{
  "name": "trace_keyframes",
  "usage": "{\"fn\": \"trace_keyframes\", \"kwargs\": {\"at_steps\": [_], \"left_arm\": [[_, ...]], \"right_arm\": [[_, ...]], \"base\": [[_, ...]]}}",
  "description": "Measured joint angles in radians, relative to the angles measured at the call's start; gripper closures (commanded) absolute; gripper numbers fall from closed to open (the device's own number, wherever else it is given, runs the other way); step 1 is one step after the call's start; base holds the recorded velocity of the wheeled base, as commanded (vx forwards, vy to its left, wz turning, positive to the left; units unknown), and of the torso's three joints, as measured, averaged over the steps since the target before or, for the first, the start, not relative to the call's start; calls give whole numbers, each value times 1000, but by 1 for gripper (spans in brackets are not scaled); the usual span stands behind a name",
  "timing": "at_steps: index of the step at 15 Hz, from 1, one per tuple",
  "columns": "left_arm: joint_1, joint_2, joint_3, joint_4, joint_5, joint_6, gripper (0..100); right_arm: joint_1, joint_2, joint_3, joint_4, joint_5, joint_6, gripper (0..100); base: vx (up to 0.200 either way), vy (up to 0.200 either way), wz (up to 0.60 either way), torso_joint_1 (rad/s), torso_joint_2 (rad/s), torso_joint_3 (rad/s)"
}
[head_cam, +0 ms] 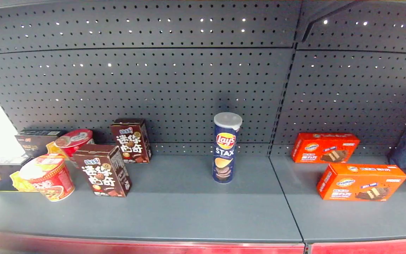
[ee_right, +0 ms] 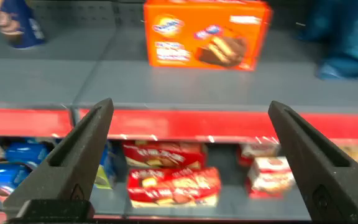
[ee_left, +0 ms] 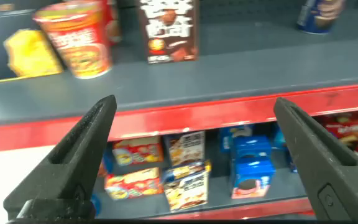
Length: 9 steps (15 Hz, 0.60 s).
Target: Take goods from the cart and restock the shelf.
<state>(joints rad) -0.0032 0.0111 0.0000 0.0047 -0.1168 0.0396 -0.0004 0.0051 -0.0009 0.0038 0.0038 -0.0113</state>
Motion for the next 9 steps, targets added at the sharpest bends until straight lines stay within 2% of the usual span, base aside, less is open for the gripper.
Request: {"fn": "trace_keyframes", "kwargs": {"at_steps": [9], "left_arm": [[0, 0, 0, 0, 0, -1, 0]], "right_arm": [[0, 0, 0, 1, 0, 1, 0]], "base": [[0, 0, 600, 5, 2, 3]]}}
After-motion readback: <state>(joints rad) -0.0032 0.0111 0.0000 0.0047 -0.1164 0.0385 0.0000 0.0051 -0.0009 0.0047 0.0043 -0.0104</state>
